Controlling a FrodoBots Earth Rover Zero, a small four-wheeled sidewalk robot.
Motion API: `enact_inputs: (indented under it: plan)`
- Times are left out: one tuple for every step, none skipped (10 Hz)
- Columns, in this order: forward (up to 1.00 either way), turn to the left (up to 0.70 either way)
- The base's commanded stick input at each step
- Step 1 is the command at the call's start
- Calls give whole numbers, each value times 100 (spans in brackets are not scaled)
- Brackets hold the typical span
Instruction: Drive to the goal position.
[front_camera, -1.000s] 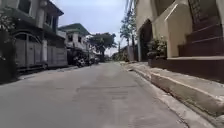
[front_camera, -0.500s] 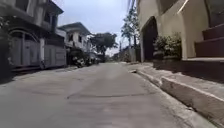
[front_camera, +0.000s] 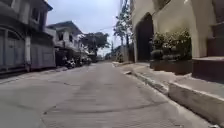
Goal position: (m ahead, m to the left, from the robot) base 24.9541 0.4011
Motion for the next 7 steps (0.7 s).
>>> enact_inputs:
  plan:
    - [100, 0]
    - [100, 0]
    - [100, 0]
    - [100, 0]
    - [100, 0]
    - [100, 0]
    - [100, 0]
